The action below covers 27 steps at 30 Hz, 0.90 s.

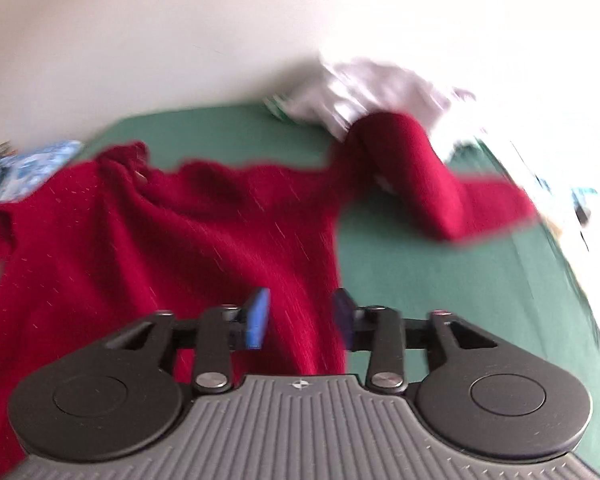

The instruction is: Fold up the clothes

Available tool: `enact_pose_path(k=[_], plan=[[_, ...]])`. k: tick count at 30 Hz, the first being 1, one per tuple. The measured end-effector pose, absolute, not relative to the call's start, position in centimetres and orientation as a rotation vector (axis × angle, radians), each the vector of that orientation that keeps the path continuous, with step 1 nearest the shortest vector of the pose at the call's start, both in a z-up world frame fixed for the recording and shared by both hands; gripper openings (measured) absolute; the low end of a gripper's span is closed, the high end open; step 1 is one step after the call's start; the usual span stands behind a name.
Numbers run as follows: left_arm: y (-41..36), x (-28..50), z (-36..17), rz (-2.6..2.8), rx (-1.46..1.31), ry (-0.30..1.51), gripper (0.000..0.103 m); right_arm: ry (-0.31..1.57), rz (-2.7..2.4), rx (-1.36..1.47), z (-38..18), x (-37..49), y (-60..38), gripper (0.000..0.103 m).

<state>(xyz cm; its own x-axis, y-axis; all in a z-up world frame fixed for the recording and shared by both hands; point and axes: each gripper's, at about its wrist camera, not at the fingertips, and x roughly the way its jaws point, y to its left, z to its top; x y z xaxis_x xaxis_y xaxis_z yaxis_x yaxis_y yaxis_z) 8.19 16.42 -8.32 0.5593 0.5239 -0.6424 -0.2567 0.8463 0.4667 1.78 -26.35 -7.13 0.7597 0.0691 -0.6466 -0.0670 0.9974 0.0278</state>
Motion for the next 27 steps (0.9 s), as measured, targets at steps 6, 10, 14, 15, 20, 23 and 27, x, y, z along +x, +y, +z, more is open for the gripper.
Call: enact_pose_path(k=[6,10,14,15,20,23,27], plan=[[11.4,6.7,-4.0,0.439,0.432,0.650,0.058,0.690,0.192,-0.266,-9.2,9.0,-22.7,0.055],[8.9,6.9,-2.4,0.309,0.380,0.635,0.059,0.671,0.223,-0.421,-11.4,13.0,-21.1,0.054],[6.8,8.7,-3.3,0.240,0.399,0.676,0.062,0.749,0.254,-0.411,-11.3,16.8,-21.2,0.010],[6.3,9.3,-3.6,0.219,0.404,0.682,0.062,0.752,0.256,-0.368,-10.6,17.6,-21.7,0.010],[4.6,13.5,-4.3,0.077,0.348,0.722,0.062,0.671,0.189,-0.261,-7.8,21.9,-23.6,0.010],[4.4,17.8,-4.7,0.013,0.312,0.735,0.062,0.660,0.119,-0.185,-7.4,24.6,-25.0,0.010],[3.7,23.6,-6.0,-0.042,0.287,0.773,0.061,0.702,0.022,-0.086,-9.5,27.7,-26.5,0.009]])
